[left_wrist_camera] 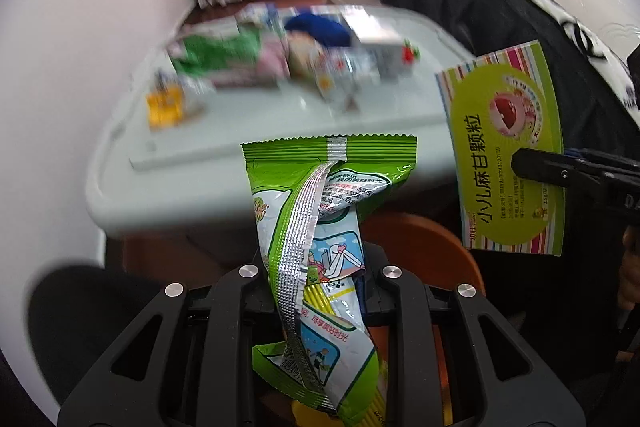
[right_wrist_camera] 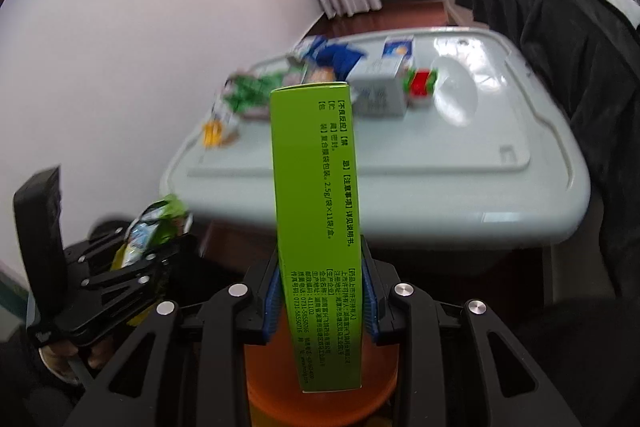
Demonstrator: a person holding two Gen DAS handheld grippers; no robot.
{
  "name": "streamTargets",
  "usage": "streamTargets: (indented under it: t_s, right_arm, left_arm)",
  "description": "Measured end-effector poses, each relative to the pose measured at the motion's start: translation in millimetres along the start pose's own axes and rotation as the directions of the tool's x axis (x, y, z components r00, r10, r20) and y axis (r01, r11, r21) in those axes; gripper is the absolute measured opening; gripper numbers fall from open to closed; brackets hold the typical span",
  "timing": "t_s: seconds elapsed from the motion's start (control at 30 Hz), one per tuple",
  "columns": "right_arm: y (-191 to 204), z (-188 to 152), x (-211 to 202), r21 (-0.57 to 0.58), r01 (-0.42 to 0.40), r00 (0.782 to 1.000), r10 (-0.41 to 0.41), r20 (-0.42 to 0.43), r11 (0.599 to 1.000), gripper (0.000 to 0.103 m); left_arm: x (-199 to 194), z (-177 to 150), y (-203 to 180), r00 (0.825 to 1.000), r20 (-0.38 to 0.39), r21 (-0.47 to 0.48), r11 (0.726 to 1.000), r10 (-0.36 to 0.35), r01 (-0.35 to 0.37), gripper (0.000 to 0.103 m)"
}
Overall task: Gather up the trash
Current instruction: 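Carry both items over the orange bucket and open both tools to drop them, then grasp the yellow plastic piece with the left tool while the right tool grasps the white cosmetic box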
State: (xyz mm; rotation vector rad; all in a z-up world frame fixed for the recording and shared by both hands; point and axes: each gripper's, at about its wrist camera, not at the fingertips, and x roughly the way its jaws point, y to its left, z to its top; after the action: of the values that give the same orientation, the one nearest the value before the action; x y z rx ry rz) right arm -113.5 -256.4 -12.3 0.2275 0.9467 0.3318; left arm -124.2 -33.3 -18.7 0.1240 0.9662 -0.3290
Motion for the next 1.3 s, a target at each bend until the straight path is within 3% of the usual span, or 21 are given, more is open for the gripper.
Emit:
streamTargets:
  t_s: [0.17,0.47,0.5,0.53,0.57,0.6,0.93,1.3]
  right_arm:
    - [2.8,-29.8,16.4,0.03,-0.013,0.996,0.016,-0.083,0.999,0.032]
    - [-5.4,-43.0,31.9,0.048,0.002,0.99,0.005,-0.141,0.999,0.034]
    - [-4.5,-40.7,34.7,0.049,0.004,0.989,0.003,-0.145,0.999,0.037]
    - [-4.4,-38.7,37.9,0.051,0.009,0.988,-0.001,-0.153,0.999,0.056]
    - [-6.3,-39.0,37.0,0.058,0.028,0.989,-0.019,-0.149,0.998,0.066]
    - [-7.1,-37.1,33.8,0.067,0.039,0.991,-0.03,-0.128,0.997,0.074]
    - [-27.5,-7.0,-0.6,0.118,0.04,0.999,-0.042,0.012,0.992,0.073]
    - [-29.9,20.5,25.2,0.072,0.08,0.99,-0.088,0.113,0.994,0.076]
  left_arm:
    - [20.7,-21.7,-1.5,0.995,-0.089,-0.014,0.999,-0.051,0.05,0.023]
    - [53.4,-31.8,-3.2,0.975,-0.205,-0.023,0.996,-0.086,0.083,0.026]
    - [55.9,-32.7,-4.3,0.973,-0.218,-0.018,0.997,-0.08,0.078,0.041]
    - [57.6,-32.2,-4.4,0.971,-0.226,-0.018,0.997,-0.077,0.075,0.076]
    - [56.4,-32.2,-3.1,0.974,-0.218,-0.022,0.998,-0.059,0.056,0.089]
    - [52.9,-32.0,-1.7,0.979,-0.197,-0.026,0.999,-0.048,0.044,0.093]
    - [26.4,-17.2,6.0,0.995,-0.095,-0.026,1.0,0.006,-0.008,0.093]
    - [39.1,66.6,95.5,0.99,-0.002,-0.154,0.978,0.139,-0.137,0.093]
